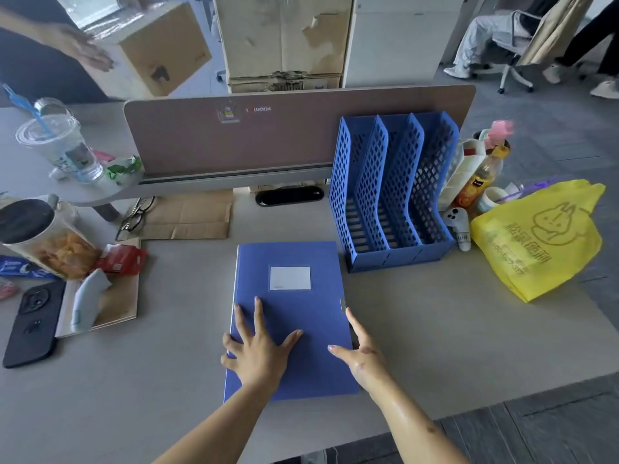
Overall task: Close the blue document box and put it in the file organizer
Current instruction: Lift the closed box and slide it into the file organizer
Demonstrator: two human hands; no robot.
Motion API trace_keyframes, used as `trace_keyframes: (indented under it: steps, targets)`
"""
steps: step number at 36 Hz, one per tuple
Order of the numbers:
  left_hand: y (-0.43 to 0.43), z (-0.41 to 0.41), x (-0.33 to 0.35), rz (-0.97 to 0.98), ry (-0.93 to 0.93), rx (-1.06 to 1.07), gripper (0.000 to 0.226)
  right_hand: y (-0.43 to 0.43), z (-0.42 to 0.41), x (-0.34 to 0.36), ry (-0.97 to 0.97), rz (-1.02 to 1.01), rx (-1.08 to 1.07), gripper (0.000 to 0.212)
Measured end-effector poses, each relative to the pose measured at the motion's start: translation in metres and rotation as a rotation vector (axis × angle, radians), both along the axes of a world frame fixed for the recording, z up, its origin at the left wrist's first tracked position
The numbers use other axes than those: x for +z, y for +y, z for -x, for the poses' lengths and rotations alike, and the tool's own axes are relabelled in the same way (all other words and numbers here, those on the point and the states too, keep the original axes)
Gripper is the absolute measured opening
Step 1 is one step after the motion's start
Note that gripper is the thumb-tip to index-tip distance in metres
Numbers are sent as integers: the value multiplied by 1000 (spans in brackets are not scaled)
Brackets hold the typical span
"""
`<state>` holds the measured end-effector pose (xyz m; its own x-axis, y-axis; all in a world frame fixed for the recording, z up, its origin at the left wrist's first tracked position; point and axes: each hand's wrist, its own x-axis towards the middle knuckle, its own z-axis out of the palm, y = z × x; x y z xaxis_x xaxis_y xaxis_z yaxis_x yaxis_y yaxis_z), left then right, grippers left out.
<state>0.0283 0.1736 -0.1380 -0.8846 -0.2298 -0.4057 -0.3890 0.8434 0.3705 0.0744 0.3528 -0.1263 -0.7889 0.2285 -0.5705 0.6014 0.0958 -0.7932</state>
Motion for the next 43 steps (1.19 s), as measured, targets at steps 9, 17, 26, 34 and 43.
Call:
trace_keyframes:
  steps: [9,17,26,34,43]
  targets:
    - [2,0,1,18,-18,5,104,6,0,-12,-27,-84,27,72]
    - [-10,22,9,-106,-57,100,81,3,29,4,10,-413,-92,28]
    - [-36,50,6,-233,-31,120,96,8,68,-13,-17,-252,-217,24]
    - [-35,46,-2,-320,8,114,97,5,62,-21,30,-225,-236,27]
    - [-41,49,-3,-400,10,111,101,6,62,-12,-137,-100,-184,55]
